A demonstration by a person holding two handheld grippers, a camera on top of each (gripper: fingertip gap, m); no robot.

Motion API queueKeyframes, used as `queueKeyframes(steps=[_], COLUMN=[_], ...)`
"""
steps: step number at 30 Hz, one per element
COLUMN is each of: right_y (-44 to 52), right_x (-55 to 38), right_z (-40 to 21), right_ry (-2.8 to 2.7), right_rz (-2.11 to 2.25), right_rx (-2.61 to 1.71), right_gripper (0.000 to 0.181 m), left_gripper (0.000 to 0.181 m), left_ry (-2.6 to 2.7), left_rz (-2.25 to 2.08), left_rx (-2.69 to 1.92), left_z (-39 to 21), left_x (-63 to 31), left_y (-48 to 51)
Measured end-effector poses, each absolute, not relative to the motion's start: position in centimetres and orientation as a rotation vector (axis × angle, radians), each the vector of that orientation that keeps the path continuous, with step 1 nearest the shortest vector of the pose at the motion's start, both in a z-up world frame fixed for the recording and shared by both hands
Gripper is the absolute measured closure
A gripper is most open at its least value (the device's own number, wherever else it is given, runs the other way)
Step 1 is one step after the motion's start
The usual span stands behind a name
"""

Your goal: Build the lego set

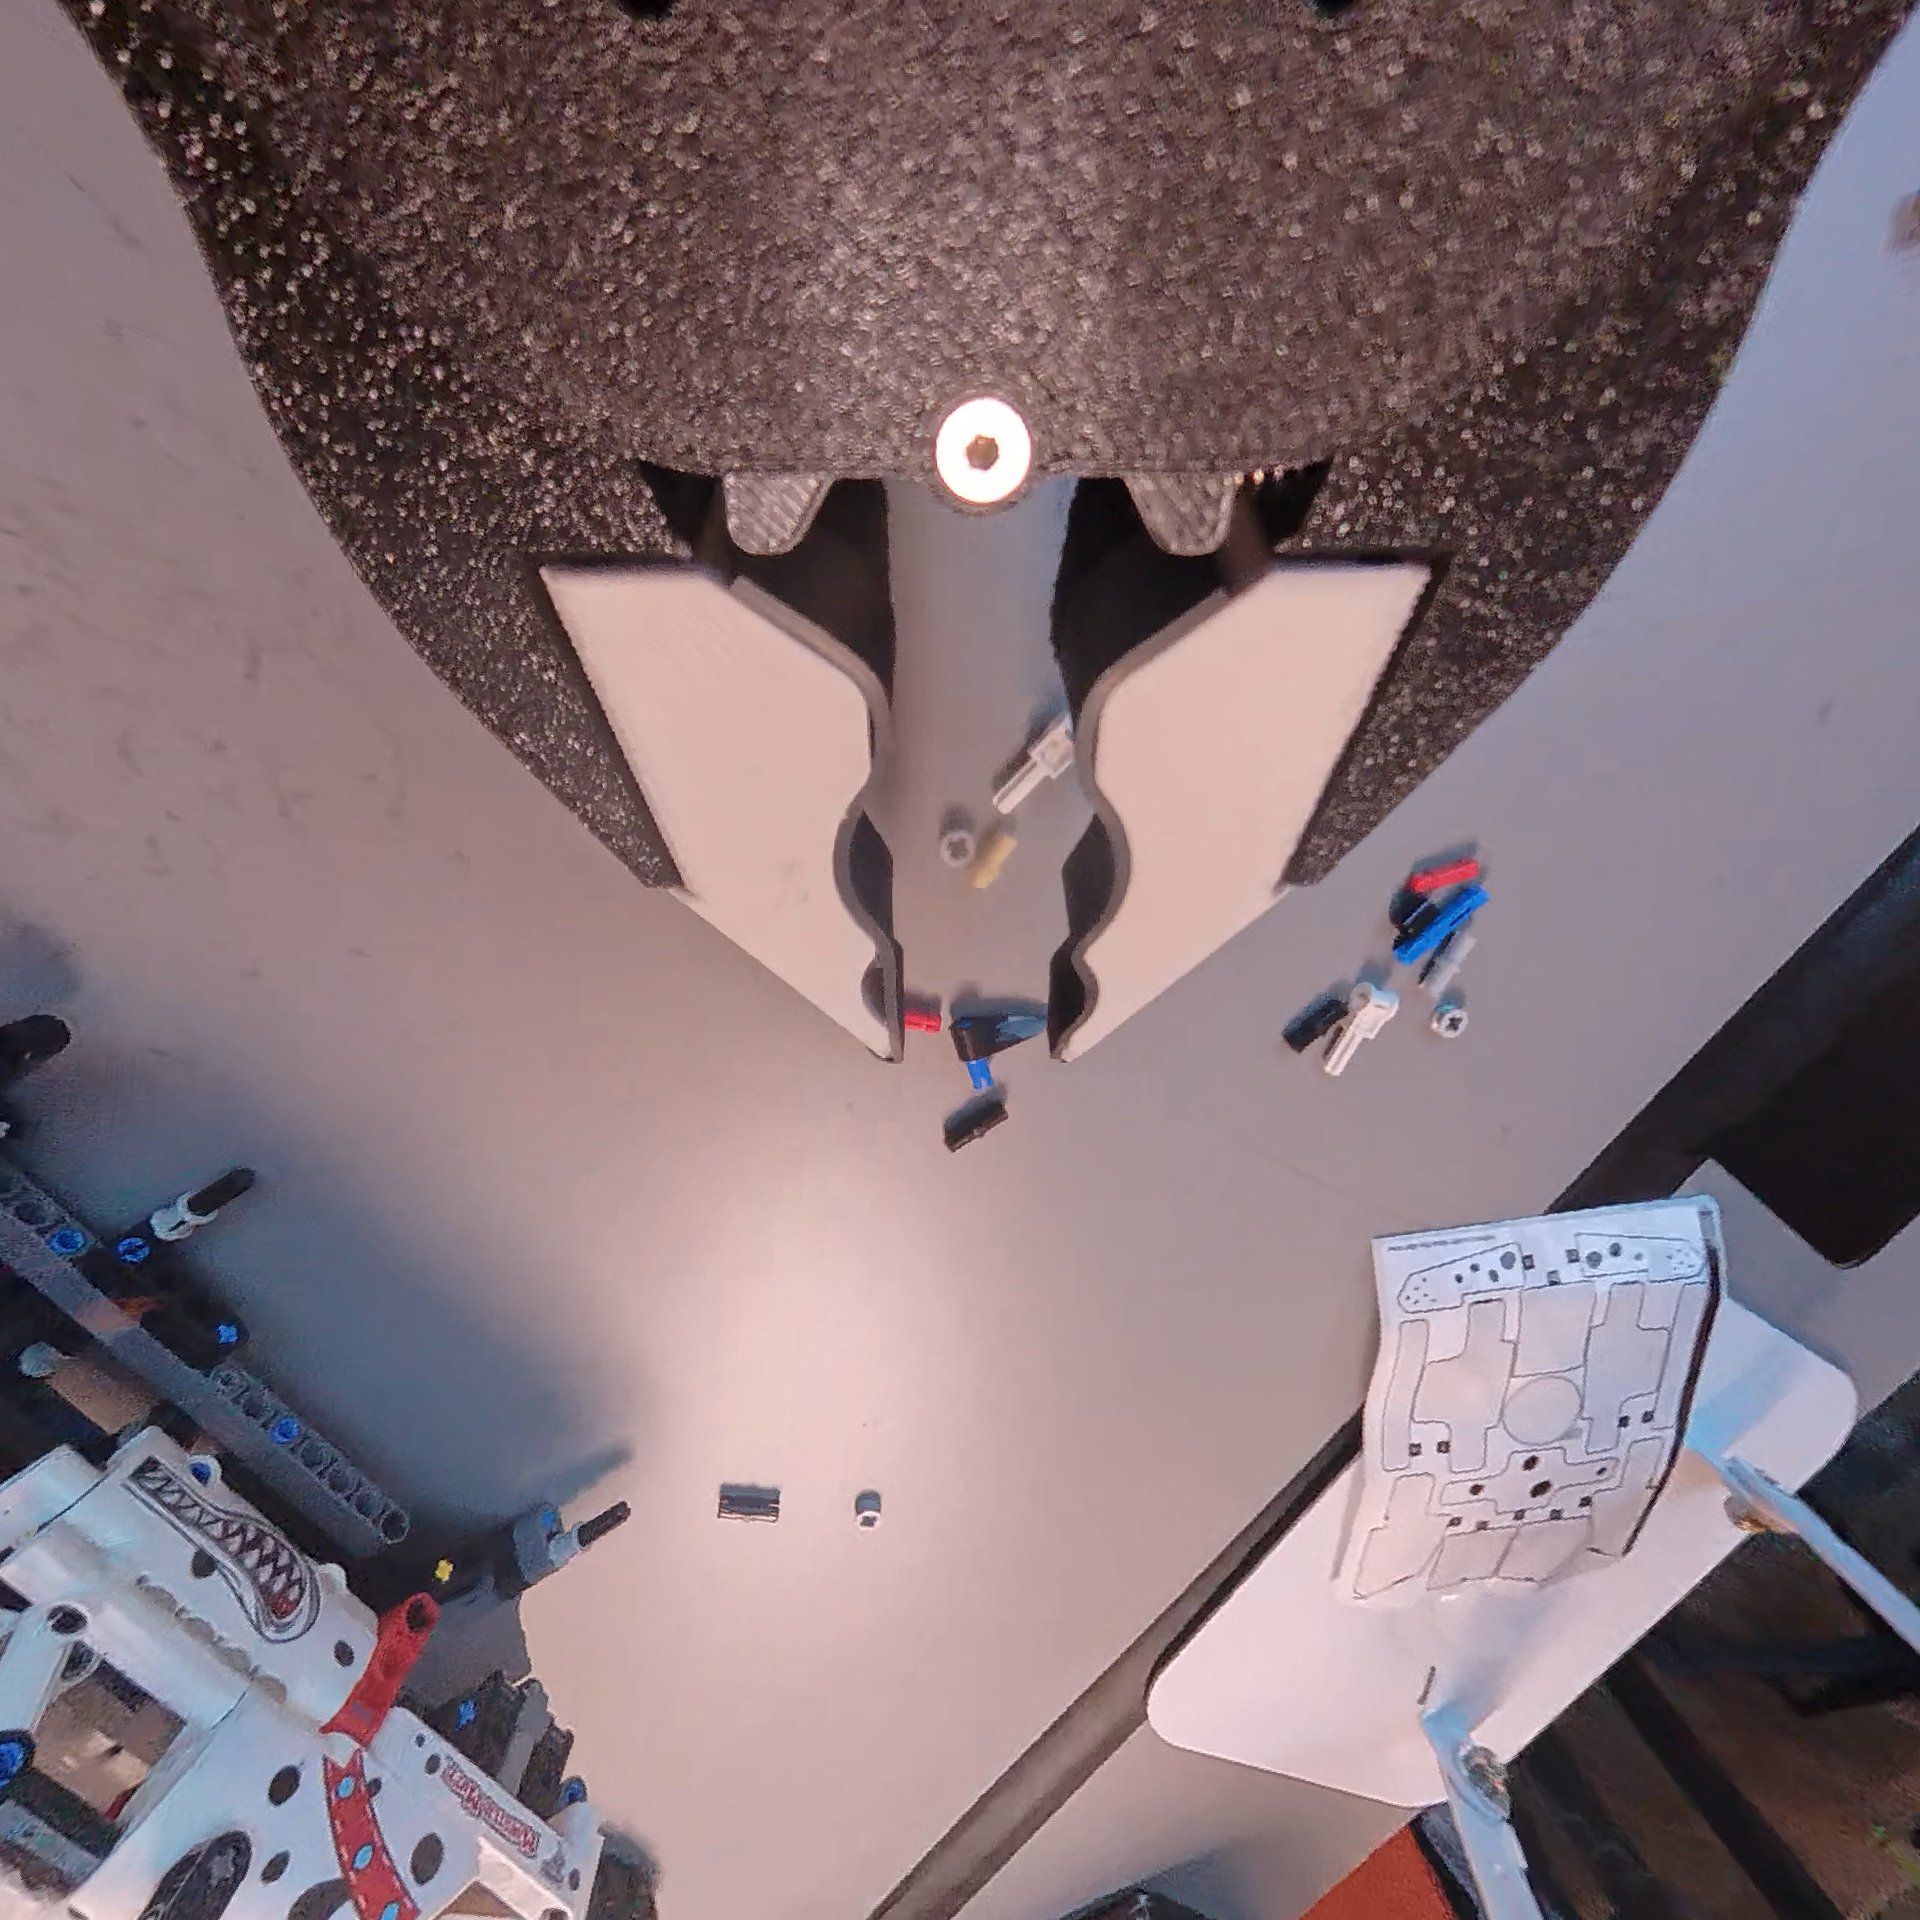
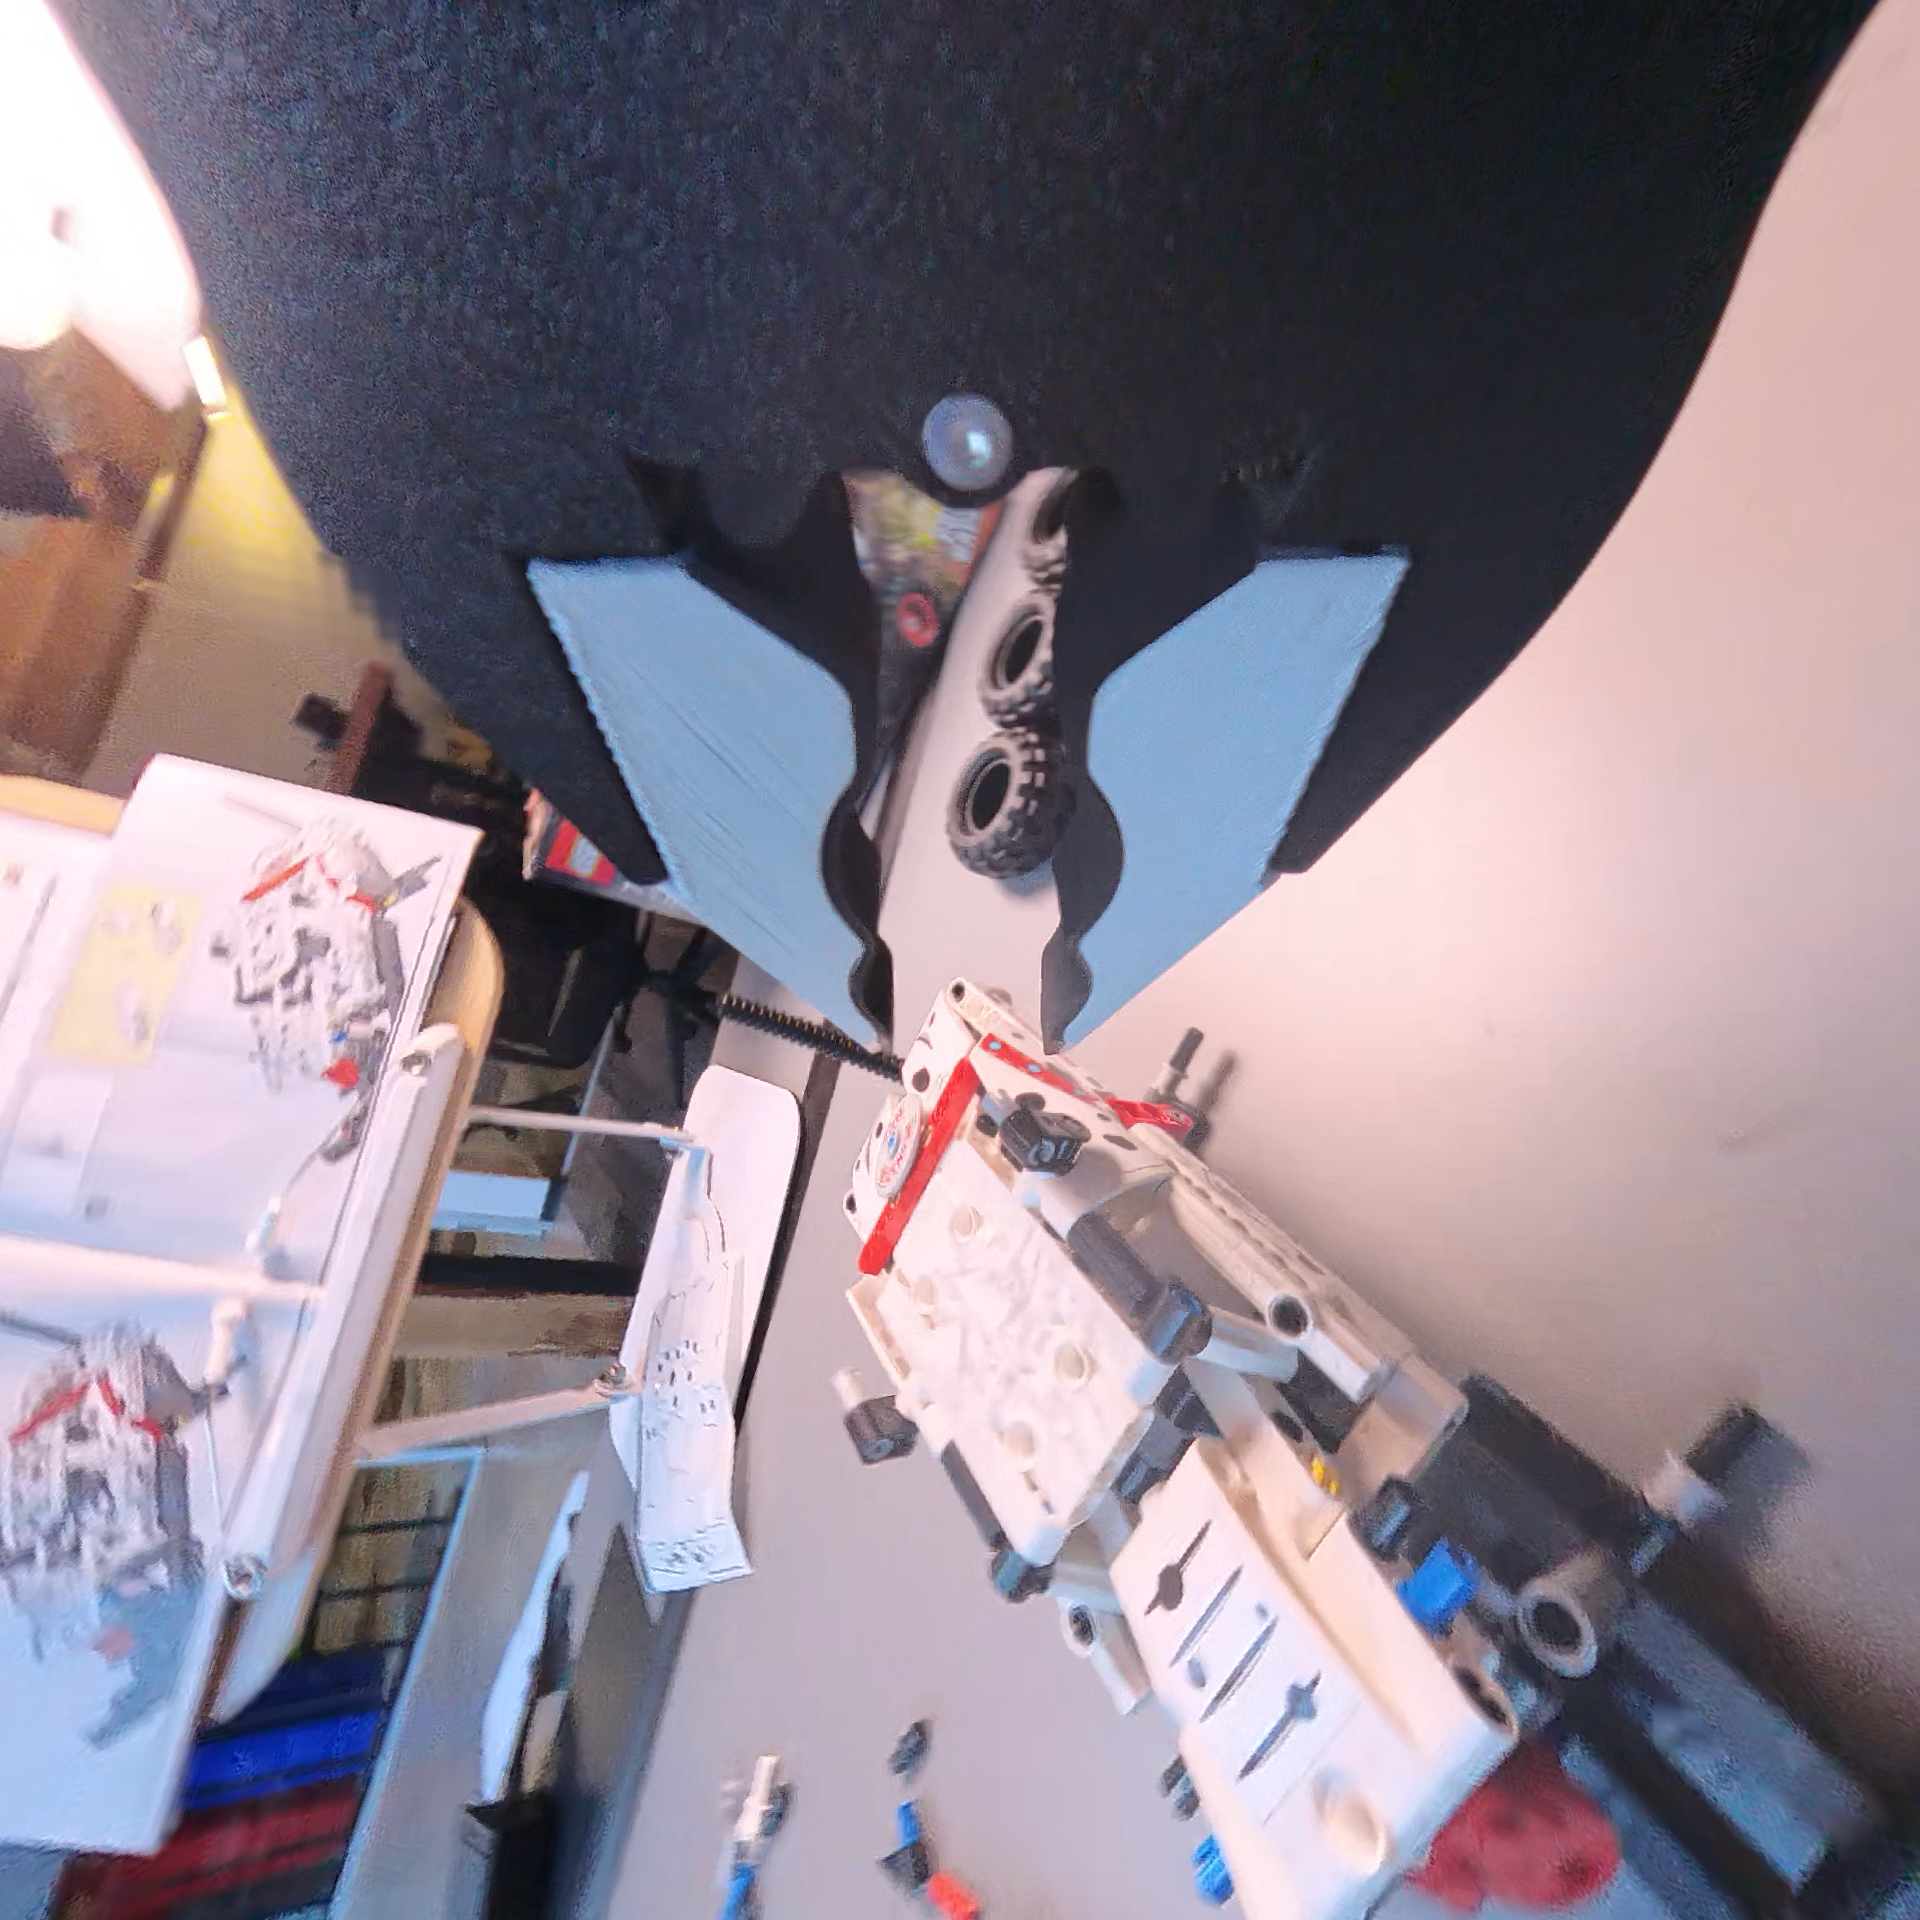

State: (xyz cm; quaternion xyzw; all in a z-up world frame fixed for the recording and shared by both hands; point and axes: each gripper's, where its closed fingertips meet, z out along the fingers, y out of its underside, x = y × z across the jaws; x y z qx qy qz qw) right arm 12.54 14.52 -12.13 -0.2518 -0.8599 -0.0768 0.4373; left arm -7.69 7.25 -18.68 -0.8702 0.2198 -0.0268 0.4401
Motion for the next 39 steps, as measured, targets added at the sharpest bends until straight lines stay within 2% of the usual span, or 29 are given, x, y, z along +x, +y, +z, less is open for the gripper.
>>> queueKeyframes(steps=[5,8,16,21,25,28,31,32,36,39], right_y=[12.8,12.4,12.1,10.3,12.5,14.2,14.0,13.5,10.4,9.2], right_x=[16.1,17.9,16.5,13.6,12.6,11.5,10.7,10.4,10.9,11.8], right_z=[-12.2,-12.8,-11.6,-11.0,-13.3,-14.7,-15.7,-15.3,-14.7,-14.7], right_ry=[-1.962,-1.905,-1.820,-1.999,-2.326,-2.482,-2.575,-2.567,-2.547,-2.524], right_rz=[0.035,0.118,0.297,0.393,0.013,-0.083,-0.068,-0.023,0.124,0.086], right_rx=[-0.891,-1.004,-1.053,-0.992,-0.793,-0.756,-0.801,-0.847,-1.008,-1.055], right_gripper=[0.145,0.143,0.142,0.125,0.101,0.093,0.097,0.107,0.120,0.124], left_gripper=[0.155,0.163,0.173,0.174,0.175,0.181,0.181,0.181,0.181,0.181], left_ry=[0.589,0.591,0.610,0.677,0.774,0.816,0.829,0.829,0.818,0.842], left_rz=[-0.117,-0.134,-0.181,-0.413,-0.519,-0.557,-0.560,-0.564,-0.487,-0.468], left_rx=[-2.273,-2.296,-2.242,-2.114,-2.060,-2.041,-2.030,-2.024,-2.051,-2.103], left_z=[-20.8,-21.3,-19.7,-15.5,-14.4,-14.8,-14.9,-14.8,-15.1,-16.1], left_x=[-7.5,-7.6,-7.7,-2.4,2.0,3.7,4.2,4.1,2.2,0.2], left_y=[8.4,8.5,8.2,4.4,0.8,-0.6,-1.0,-1.1,-0.8,-1.2])
